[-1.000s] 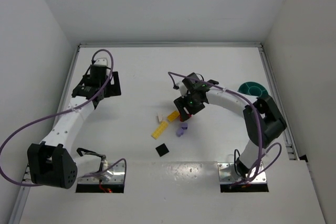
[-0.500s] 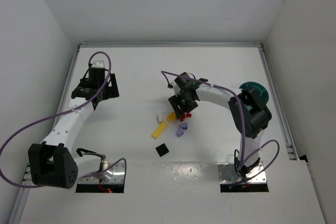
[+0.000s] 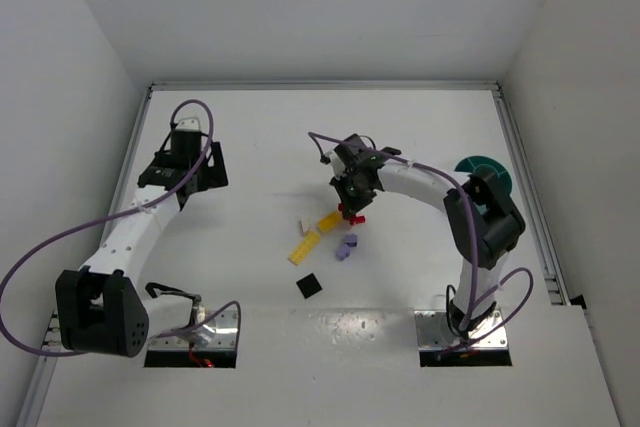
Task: Sort the legos into containers by color
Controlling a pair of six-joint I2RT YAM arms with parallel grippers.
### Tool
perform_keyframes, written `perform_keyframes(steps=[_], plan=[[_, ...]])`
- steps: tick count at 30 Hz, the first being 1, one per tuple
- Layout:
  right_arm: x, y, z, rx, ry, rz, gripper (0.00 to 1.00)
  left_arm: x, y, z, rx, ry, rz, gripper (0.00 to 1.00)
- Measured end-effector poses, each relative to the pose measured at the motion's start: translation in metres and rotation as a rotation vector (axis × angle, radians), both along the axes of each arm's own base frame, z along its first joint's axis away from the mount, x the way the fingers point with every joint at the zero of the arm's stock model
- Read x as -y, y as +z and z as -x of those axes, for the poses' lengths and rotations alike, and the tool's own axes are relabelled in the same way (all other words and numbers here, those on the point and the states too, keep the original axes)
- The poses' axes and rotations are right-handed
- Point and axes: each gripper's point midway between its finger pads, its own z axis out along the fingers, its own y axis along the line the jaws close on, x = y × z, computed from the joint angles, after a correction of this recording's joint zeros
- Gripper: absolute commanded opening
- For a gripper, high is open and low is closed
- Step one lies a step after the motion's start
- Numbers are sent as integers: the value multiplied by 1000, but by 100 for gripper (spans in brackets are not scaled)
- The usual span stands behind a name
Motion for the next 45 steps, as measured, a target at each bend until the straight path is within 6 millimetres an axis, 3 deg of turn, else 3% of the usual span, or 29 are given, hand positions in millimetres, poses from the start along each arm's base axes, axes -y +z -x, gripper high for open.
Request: perform_keyframes(steps=[3, 6, 8, 13, 16, 22, 27, 31, 39, 45], plan=[[2, 25, -7, 62, 9, -19, 0, 2, -3, -2, -1, -9, 8, 100], [7, 62, -21, 163, 27, -34, 0, 8, -7, -7, -2, -35, 25, 100], [20, 91, -31, 250, 28, -38, 0, 14, -10, -12, -11, -70, 32, 100], [94, 149, -52, 438, -63, 38, 0, 48, -7, -32, -9, -223, 30, 100], [148, 164, -53, 482, -140, 122, 0, 81, 2, -46, 12, -342, 32, 100], [244, 172, -39, 462, -292, 273, 0, 133, 3, -62, 21, -502, 43, 100], [309, 169, -19, 393, -430, 345, 0, 154, -3, -65, 2, -555, 43, 100], [346, 162, -2, 329, -539, 361, 0, 160, -3, -73, 7, -561, 43, 100], [386, 138, -3, 183, -745, 239, 0, 159, -6, -77, 5, -550, 34, 100], [390, 122, -15, 122, -814, 110, 0, 157, -7, -78, 6, -535, 33, 100]])
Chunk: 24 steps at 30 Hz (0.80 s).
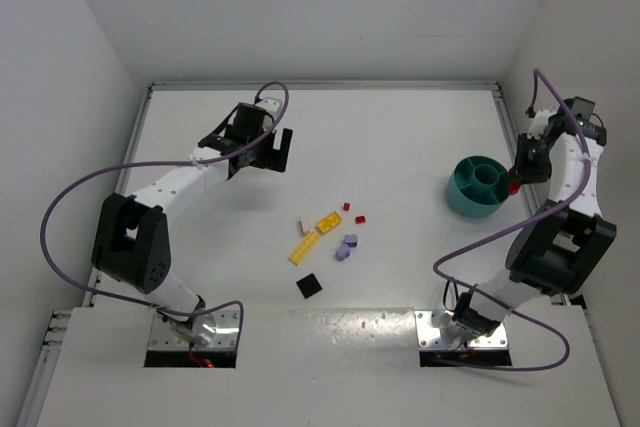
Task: Sort the legos into containers by color
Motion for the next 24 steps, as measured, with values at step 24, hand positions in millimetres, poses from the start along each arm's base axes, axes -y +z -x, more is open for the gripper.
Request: perform_keyframes(steps=[24], plan=[[-5, -27, -10, -43, -52, -152, 14, 0, -3, -3, -6, 41, 21, 100]])
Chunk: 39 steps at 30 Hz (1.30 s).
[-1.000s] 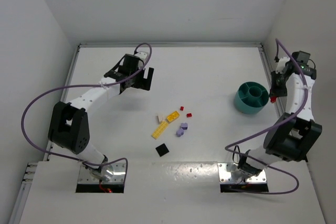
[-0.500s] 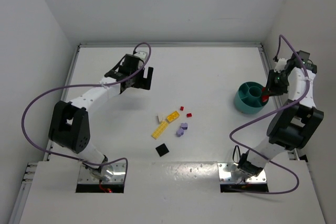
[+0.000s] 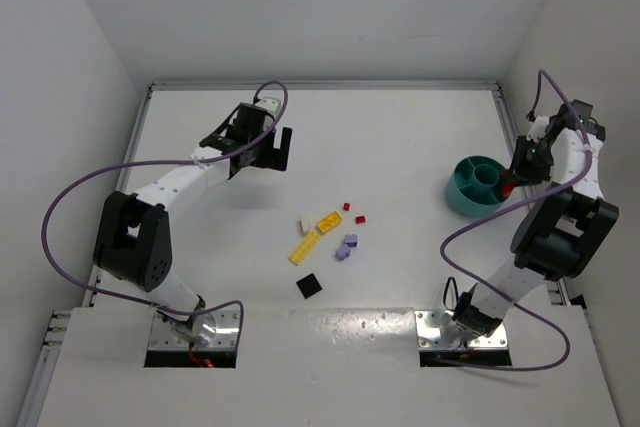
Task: Sort the legos into containers by color
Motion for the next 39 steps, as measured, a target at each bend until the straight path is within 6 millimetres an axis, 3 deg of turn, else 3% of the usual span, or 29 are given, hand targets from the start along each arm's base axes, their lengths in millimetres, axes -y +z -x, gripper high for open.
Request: perform_keyframes(steps=[2, 3, 7, 12, 18, 22, 26, 28, 30, 34, 39], plan=[[2, -1, -1, 2, -9, -1, 26, 0, 0, 0, 0, 1, 1, 100], [3, -1, -1, 4, -12, -1, 39, 0, 0, 0, 0, 1, 1, 100], [4, -1, -1, 11, -21, -11, 53, 0, 0, 0, 0, 2, 1, 100], [-2, 6, -4, 28, 2, -40, 55, 0, 0, 0, 0, 2, 1, 100], [-21, 35, -17, 124, 130, -46, 56, 2, 0, 0, 1, -2, 2, 100], [-75, 65, -16, 213, 339, -24, 61, 3, 1, 0, 2, -6, 5, 100], [-175, 70, 10, 278, 663, -43, 63, 4, 1, 0, 5, -6, 9, 100], [-220, 57, 31, 258, 822, -84, 64, 4, 1, 0, 4, -8, 11, 100], [-249, 37, 46, 230, 949, -118, 64, 6, 1, 1, 2, -21, 11, 100], [-283, -1, 64, 158, 1166, -135, 63, 12, 0, 5, -14, -92, 30, 100], [-317, -44, 55, 140, 1383, -102, 62, 12, 2, 13, -48, -171, 98, 100]])
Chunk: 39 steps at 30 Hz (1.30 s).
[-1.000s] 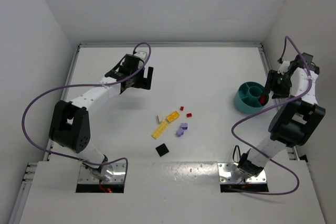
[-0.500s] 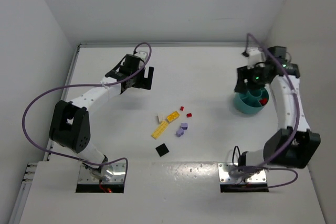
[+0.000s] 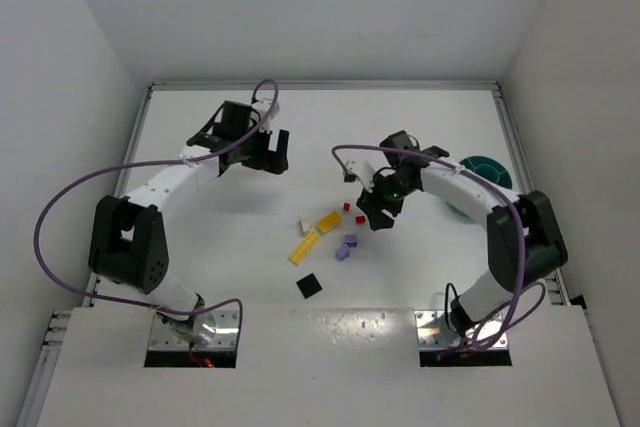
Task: Sort the legos into containers by color
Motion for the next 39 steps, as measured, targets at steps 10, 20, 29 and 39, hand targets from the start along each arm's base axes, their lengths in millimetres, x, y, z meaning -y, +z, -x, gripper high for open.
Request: perform_keyframes(steps=[10, 20, 29, 39], plan=[[-29, -56, -20, 83, 184, 45, 59, -45, 9, 0, -58, 21, 142, 100], [-36, -79, -32, 135, 223, 71, 41, -60, 2, 9, -98, 48, 160, 98], [-36, -78, -30, 180, 229, 60, 12, -65, 1, 12, -102, 63, 155, 96], [25, 8, -28, 237, -73, 104, 4, -49, 0, 8, -73, 33, 118, 95]])
